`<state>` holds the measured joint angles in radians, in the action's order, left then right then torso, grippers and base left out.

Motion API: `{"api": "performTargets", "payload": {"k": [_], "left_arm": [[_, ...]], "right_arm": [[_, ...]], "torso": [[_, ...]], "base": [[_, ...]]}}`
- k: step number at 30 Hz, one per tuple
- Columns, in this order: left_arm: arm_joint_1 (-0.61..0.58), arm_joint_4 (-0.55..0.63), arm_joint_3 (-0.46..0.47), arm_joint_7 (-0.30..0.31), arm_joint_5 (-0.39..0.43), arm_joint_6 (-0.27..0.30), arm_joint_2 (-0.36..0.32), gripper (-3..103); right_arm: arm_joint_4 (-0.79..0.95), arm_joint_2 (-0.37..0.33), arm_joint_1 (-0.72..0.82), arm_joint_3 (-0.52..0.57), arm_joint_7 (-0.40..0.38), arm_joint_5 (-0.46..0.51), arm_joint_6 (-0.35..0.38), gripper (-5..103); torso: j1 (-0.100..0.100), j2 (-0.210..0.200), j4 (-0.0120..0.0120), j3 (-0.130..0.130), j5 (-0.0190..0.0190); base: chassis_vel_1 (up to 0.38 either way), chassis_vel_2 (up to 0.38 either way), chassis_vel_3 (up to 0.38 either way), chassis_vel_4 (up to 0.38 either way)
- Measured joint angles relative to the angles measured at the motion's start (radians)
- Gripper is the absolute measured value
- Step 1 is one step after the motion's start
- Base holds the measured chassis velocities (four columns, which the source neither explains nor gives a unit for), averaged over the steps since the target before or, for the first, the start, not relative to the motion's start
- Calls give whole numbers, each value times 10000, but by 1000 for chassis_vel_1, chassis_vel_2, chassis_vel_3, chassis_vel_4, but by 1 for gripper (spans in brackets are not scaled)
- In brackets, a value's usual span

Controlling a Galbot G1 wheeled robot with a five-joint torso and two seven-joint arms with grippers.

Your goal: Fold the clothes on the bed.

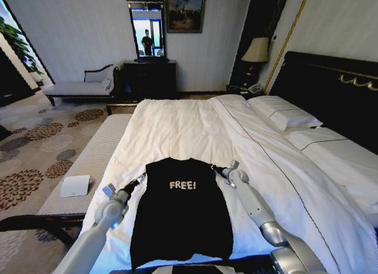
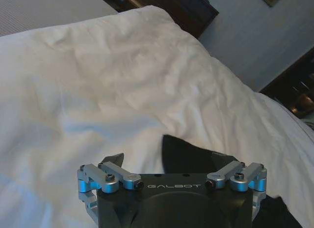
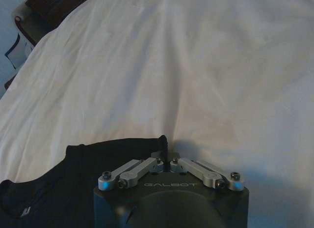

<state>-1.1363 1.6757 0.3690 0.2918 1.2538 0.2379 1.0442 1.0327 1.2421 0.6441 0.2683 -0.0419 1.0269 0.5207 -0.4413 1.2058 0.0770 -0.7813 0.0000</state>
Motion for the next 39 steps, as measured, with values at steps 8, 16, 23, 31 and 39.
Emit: {"api": "performTargets", "payload": {"k": [8,16,23,31,39], "left_arm": [[1423,-1597,-491,-179,-51,0,467,100],[2623,-2971,-1224,-594,-333,-32,714,100],[3400,-3856,-1819,-794,-329,-33,838,100],[4075,-4782,-2332,-962,-524,-53,1137,101],[4170,-4844,-2639,-993,-707,-95,1289,80]], "right_arm": [[-98,38,-77,25,-46,-13,-2,1],[-160,-25,-131,113,-68,-2,-2,1],[-219,-59,-132,192,-71,1,-6,1],[-249,-81,-199,234,-93,0,-8,1],[-258,-92,-209,242,-94,-1,-21,1]], "torso": [[0,0,0,0,0],[-1,-1,-1,1,2],[0,-1,0,0,2],[-1,-1,-1,0,2],[-1,-1,-1,0,1]], "base": [[0,0,0,0],[0,0,0,0],[0,0,0,0],[0,0,0,0],[0,0,0,0]]}}
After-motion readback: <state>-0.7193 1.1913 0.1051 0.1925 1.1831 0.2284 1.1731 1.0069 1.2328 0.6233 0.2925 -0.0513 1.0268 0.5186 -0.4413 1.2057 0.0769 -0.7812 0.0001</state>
